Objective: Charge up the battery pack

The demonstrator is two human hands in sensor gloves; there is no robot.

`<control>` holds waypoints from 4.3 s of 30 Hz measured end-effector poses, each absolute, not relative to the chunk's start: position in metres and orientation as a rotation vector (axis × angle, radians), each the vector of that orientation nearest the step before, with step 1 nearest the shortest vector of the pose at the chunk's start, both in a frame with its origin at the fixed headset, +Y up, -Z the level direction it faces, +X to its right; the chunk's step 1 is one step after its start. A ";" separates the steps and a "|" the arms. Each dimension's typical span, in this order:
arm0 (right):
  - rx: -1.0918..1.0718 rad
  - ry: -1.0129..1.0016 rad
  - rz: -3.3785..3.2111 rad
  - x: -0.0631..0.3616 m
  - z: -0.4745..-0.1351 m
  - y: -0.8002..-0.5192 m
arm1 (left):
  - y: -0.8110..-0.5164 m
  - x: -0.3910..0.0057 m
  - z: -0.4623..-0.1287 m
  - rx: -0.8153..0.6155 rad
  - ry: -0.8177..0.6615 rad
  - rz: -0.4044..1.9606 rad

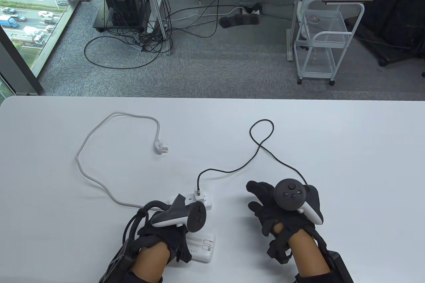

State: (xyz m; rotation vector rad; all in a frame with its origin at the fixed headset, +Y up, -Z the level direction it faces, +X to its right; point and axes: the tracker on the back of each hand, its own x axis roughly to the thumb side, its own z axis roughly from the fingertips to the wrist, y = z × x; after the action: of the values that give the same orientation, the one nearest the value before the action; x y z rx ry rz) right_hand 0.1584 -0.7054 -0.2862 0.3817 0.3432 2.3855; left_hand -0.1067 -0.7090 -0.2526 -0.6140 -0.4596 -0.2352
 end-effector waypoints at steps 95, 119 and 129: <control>0.541 0.123 2.721 0.131 -0.293 -0.702 | -0.704 -0.185 -0.287 -0.427 -0.617 0.281; 0.794 0.238 2.550 0.076 -0.266 -0.697 | -0.708 -0.170 -0.282 -0.485 -0.612 0.167; 0.759 0.346 2.548 0.073 -0.266 -0.699 | -0.707 -0.164 -0.281 -0.468 -0.642 0.131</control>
State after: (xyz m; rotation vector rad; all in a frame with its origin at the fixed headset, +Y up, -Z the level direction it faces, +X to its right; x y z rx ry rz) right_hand 0.0731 -0.6995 -0.2656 0.7590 0.3457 2.5479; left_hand -0.1640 -0.7075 -0.2808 -0.4681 -0.6415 0.1312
